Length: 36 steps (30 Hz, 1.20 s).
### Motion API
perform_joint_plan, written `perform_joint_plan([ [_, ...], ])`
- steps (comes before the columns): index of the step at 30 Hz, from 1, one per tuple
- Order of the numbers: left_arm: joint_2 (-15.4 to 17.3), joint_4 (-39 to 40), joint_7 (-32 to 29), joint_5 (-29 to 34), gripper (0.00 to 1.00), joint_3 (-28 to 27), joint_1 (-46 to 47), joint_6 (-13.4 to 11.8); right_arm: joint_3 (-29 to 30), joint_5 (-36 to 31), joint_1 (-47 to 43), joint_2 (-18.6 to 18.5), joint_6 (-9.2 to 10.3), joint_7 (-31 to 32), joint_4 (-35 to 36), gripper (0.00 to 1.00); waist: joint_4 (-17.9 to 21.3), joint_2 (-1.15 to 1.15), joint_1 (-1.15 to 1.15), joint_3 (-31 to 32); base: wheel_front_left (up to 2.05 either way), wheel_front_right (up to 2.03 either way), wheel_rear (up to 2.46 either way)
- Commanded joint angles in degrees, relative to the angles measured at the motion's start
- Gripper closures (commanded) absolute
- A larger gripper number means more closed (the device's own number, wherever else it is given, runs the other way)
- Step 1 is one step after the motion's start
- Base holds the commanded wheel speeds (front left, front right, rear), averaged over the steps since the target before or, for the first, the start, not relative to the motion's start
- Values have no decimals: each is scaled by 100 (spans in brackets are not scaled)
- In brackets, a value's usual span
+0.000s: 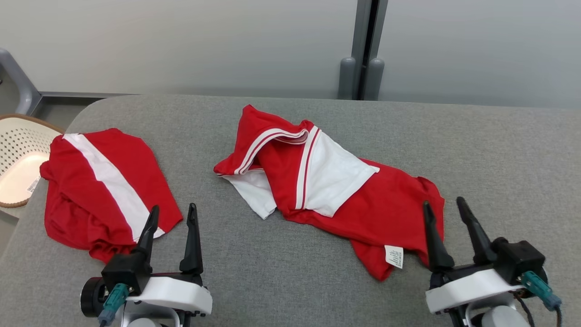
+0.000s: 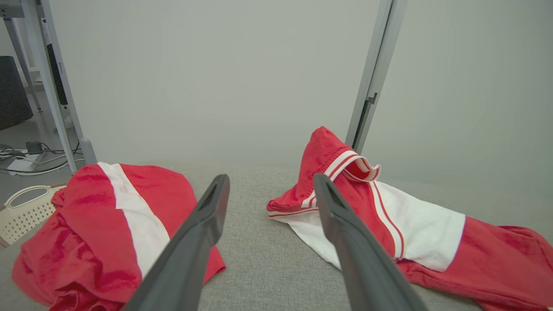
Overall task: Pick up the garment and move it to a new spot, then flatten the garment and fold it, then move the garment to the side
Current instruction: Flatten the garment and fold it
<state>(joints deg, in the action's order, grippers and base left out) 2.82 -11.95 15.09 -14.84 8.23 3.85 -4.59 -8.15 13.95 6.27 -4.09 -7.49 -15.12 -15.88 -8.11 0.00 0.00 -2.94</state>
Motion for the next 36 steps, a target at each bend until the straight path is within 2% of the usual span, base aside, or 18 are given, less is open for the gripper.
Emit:
perform_joint_plan([
  [1,17,-24,11,-45,0,54,116,-14,-170,68,115,-46,0,-6,-75,0,-69,0,0,-66,0,0,0],
  [3,19,-44,11,-71,0,130,164,-25,-440,213,238,-120,0,68,-178,0,-146,0,0,-137,0,0,0],
  [7,17,-85,11,-190,0,313,237,-88,-840,938,556,-208,0,444,-381,0,-348,0,0,-309,0,0,0],
  [13,21,-109,12,-374,0,601,353,-181,-1093,1921,1015,-366,0,1015,-807,0,-768,0,0,-559,0,0,0],
  [21,17,-100,11,-515,0,766,415,-272,-1161,2415,1424,-572,0,1370,-1371,0,-1188,0,0,-725,0,0,0],
  [28,16,-70,11,-610,0,879,506,-337,-1219,2726,1739,-607,0,1482,-1738,0,-1424,0,0,-878,0,0,0],
  [29,16,-70,11,-630,0,904,506,-364,-1323,2648,1842,-669,0,1353,-1756,100,-1446,0,0,-901,0,0,0],
  [36,16,-130,11,-614,0,893,404,-400,-1398,2356,2040,-937,0,848,-1788,100,-1328,0,0,-771,0,0,0],
])
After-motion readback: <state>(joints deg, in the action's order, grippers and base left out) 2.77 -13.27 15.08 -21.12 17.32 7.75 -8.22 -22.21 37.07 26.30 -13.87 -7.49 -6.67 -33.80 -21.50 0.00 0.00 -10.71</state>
